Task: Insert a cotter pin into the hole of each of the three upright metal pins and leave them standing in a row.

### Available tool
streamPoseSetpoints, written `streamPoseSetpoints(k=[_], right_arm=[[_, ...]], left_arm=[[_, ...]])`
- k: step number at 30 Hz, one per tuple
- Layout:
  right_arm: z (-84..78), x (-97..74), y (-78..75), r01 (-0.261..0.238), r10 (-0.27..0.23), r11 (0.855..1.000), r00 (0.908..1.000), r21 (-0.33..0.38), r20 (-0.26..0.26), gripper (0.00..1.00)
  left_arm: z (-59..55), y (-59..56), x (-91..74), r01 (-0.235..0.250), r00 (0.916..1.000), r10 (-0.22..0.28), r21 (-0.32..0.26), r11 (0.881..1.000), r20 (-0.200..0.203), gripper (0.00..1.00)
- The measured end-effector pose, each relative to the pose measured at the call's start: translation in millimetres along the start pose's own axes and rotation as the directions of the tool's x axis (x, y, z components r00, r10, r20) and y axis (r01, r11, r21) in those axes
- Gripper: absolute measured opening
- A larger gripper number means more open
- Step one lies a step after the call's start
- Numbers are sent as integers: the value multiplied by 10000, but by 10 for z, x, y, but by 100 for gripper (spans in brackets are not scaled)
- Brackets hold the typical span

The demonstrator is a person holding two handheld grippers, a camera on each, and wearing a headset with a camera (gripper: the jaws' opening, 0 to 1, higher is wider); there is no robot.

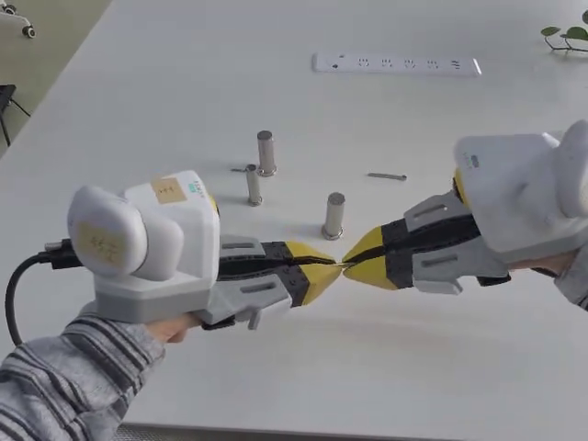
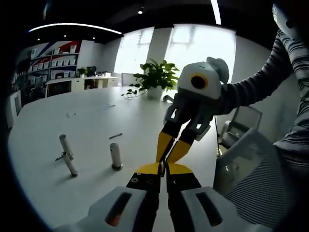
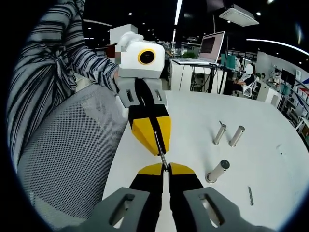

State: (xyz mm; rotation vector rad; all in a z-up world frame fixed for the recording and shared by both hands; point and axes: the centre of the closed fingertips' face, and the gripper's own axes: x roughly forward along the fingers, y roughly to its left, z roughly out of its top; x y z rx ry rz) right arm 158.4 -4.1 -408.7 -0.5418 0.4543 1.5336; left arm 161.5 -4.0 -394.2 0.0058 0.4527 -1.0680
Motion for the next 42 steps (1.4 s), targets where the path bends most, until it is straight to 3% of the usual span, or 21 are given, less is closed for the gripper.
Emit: streamPoseSetpoints(k=[8,14,16,18,20,24,28,32,42], right_arm=[[-48,3,-61,165,-182,9985,9993,-523,-332,0],[-191,-53,-202,696,-810,9930,9893,-956,-1217,0],[-241,-82,-262,841,-997,9908,9834,-1061,-1516,0],[-303,-106,-330,902,-1116,9885,9767,-1210,-1832,0],[-375,-125,-428,1037,-1303,9858,9685,-1321,-2122,0],[-461,-148,-530,1249,-1492,9856,9594,-1140,-2392,0],[-574,-183,-684,1511,-1778,9820,9426,-1137,-2827,0],[-627,-206,-773,1698,-1963,9791,9323,-1118,-3037,0],[-676,-195,-919,1830,-2112,9763,9216,-1155,-3257,0]], left_arm=[[-18,76,21,-377,9993,377,41,9993,-14,4],[-43,168,60,-869,9962,870,137,9961,-26,12],[-43,248,78,-1380,9904,1381,-55,9904,49,14],[-49,306,100,-1727,9847,1737,-533,9835,145,16],[-38,356,115,-1953,9797,1978,-660,9785,340,20],[-62,487,151,-2533,9661,2561,-726,9647,322,22],[-20,591,192,-3001,9512,3033,-599,9520,561,25],[-50,727,246,-3512,9344,3539,-607,9343,414,27],[-104,897,463,-4139,9087,4166,-729,9074,262,28]])
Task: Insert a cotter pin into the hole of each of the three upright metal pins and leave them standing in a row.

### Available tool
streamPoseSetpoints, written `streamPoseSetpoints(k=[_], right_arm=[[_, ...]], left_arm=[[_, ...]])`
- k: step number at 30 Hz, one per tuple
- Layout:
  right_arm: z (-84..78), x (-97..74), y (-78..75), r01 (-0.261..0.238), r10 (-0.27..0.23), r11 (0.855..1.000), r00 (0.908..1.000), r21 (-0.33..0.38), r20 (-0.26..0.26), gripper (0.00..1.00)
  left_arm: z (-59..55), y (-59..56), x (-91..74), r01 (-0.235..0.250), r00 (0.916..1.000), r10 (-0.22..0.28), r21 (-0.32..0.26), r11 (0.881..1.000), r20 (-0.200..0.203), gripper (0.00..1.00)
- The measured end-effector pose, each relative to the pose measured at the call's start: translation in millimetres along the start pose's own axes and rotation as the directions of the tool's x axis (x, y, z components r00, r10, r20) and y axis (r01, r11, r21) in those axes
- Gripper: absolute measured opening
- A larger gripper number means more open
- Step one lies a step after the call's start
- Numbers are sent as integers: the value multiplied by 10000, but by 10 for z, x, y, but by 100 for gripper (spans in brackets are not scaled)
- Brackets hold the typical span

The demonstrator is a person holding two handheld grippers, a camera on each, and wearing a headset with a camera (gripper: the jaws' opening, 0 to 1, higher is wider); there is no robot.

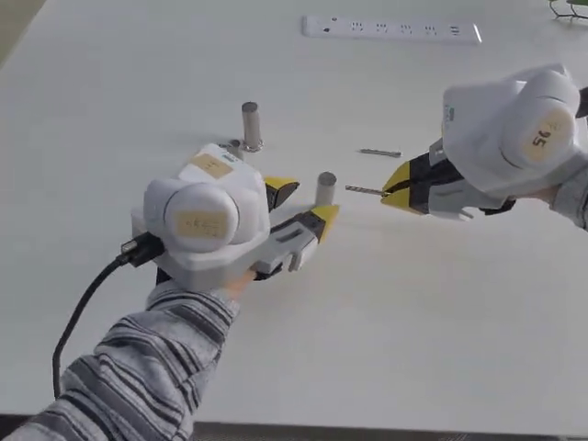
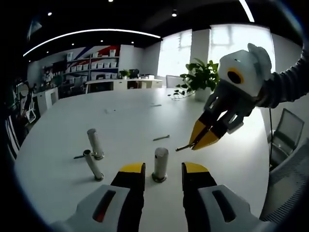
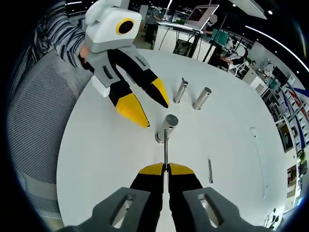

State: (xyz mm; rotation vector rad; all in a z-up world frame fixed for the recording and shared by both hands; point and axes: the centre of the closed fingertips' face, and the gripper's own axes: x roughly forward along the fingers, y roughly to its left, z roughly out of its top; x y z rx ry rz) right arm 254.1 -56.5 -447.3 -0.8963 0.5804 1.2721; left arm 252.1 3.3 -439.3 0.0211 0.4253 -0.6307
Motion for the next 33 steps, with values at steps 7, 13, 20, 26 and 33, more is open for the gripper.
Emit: streamPoseSetpoints(k=[7,13,20,26,33], right_arm=[[-27,59,-99,-37,36,10000,10000,-87,-46,0],[0,80,-77,-161,161,9997,9999,-163,-37,0],[15,98,-52,-278,277,9994,9996,-192,-41,0],[27,99,-52,-286,283,9994,9995,-206,-125,0],[83,139,-64,-308,307,9991,9995,-281,-35,0]], left_arm=[[-125,41,149,-309,9981,306,-56,9995,-544,26],[-172,53,239,-466,9960,453,-155,9988,-770,21],[-182,52,299,-527,9960,480,-614,9967,-750,17],[-171,52,322,-517,9965,465,-741,9959,-698,12],[-186,48,336,-499,9964,451,-665,9965,-716,11]])
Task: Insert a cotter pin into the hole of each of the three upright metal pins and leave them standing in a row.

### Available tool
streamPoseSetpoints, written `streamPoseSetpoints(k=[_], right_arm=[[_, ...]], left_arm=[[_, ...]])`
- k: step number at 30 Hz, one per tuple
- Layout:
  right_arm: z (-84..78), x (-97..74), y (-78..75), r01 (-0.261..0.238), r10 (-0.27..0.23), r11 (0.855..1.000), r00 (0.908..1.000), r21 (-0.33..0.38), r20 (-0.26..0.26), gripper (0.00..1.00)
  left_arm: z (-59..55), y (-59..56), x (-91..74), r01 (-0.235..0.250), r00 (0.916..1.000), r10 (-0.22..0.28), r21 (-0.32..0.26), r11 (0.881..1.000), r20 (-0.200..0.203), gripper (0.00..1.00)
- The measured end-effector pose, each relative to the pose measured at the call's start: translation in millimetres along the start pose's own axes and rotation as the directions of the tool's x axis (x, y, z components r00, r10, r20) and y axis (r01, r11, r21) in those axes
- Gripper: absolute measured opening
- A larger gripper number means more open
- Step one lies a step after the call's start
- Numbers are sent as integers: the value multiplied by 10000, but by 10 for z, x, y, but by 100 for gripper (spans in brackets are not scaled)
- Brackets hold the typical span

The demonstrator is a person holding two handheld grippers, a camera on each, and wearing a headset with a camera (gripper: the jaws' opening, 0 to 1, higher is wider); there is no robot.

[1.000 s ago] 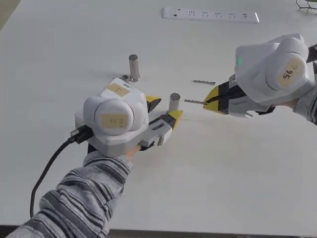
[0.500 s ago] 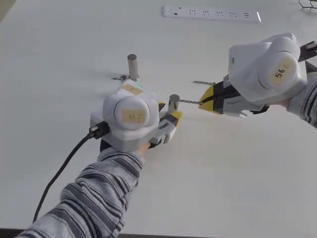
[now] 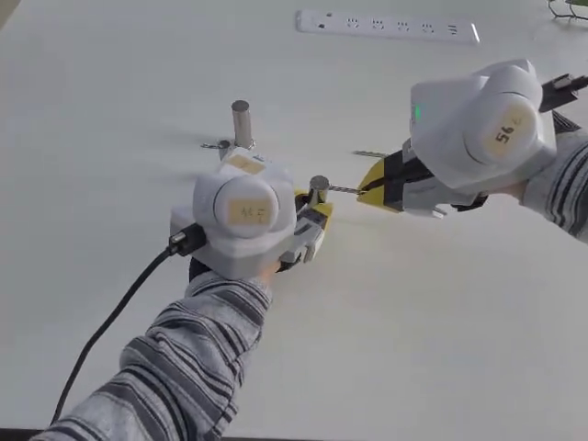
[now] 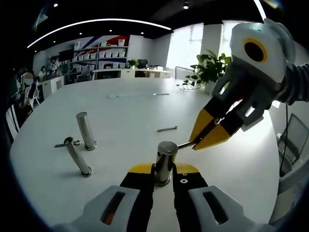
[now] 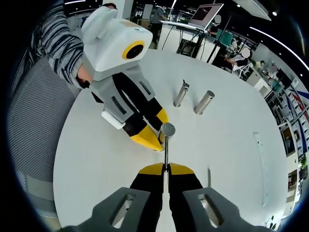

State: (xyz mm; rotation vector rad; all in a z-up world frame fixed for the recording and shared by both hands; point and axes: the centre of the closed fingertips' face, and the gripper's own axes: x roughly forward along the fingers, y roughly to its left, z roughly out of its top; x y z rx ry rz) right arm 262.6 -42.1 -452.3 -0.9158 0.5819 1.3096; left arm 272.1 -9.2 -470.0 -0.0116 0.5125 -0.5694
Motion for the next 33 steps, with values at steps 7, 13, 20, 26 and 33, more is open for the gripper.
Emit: streamPoseSetpoints(k=[7,13,20,26,33], right_arm=[[76,23,8,-90,91,10000,9999,-10,137,0],[96,88,-12,-43,44,9999,10000,-165,8,0],[186,106,10,-29,31,9996,9999,-285,96,0],[263,129,19,43,-35,9996,9996,-293,291,0],[340,102,-12,172,-256,9968,9940,785,1063,5]], left_arm=[[-5,7,4,-35,10000,34,227,9997,44,10],[-3,10,3,-87,9999,85,328,9994,75,10],[-4,11,0,-128,9999,125,298,9995,97,10],[-8,9,-2,-230,9997,227,307,9993,127,10],[-7,11,0,-277,9996,274,231,9994,120,10]])
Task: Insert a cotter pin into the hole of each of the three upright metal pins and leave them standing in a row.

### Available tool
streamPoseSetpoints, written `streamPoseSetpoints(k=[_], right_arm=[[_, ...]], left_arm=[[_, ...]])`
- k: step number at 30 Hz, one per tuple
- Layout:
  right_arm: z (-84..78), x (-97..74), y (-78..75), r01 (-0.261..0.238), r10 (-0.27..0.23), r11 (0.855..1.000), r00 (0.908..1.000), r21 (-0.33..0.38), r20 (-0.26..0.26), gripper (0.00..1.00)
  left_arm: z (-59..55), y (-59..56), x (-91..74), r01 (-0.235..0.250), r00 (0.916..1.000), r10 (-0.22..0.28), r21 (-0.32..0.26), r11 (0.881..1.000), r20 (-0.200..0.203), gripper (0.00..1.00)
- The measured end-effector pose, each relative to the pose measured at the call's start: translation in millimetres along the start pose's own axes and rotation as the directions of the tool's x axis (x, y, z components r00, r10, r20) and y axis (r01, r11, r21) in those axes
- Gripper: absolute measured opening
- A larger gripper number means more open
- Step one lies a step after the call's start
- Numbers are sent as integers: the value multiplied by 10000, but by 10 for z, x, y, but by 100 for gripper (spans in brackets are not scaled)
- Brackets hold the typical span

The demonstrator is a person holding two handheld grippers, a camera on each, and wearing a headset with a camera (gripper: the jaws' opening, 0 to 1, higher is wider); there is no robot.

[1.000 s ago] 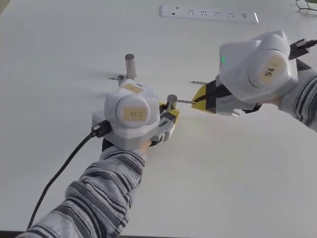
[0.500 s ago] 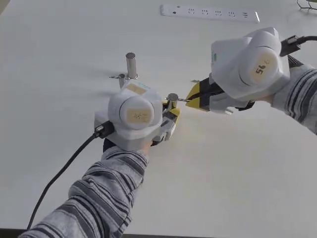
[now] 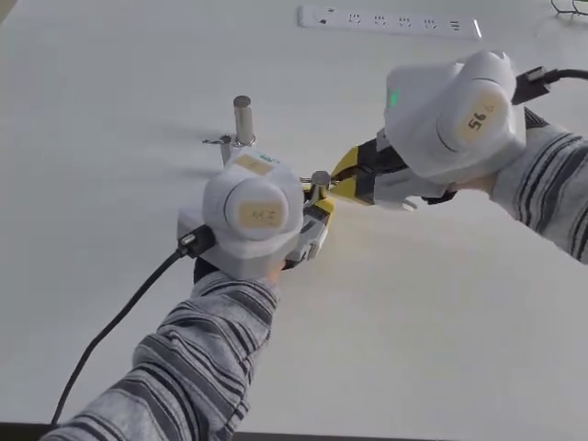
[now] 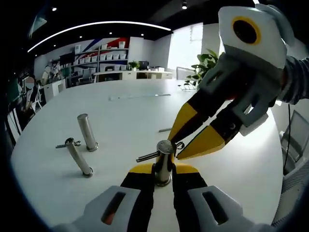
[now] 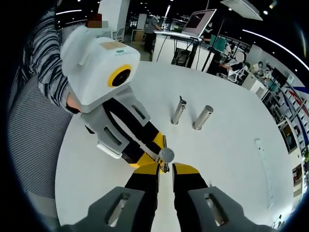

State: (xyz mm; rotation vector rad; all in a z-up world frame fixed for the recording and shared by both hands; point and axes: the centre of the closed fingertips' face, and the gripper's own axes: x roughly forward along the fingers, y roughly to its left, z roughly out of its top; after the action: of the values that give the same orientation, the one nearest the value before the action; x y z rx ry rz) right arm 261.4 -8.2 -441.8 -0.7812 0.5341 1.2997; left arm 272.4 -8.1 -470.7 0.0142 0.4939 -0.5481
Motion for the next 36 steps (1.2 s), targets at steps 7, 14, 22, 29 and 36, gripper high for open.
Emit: streamPoseSetpoints(k=[7,14,22,29,36], right_arm=[[-86,-110,-21,83,-76,9994,9997,338,-212,5],[-86,-105,-17,100,-91,9970,9999,769,-116,0],[-61,-85,6,59,-50,9970,9999,770,-111,0],[-65,-73,4,58,-50,9954,10000,955,-86,0],[-30,-49,9,-65,41,9798,9999,2001,121,11]], left_arm=[[-1,3,7,-36,10000,36,-93,10000,4,10],[-5,5,8,-48,10000,47,-276,9996,-33,10],[-5,3,5,-62,10000,61,-365,9993,-51,10],[-11,0,3,-7,9999,2,-347,9994,-135,11],[-51,22,-34,-125,9993,127,49,9999,-345,23]])
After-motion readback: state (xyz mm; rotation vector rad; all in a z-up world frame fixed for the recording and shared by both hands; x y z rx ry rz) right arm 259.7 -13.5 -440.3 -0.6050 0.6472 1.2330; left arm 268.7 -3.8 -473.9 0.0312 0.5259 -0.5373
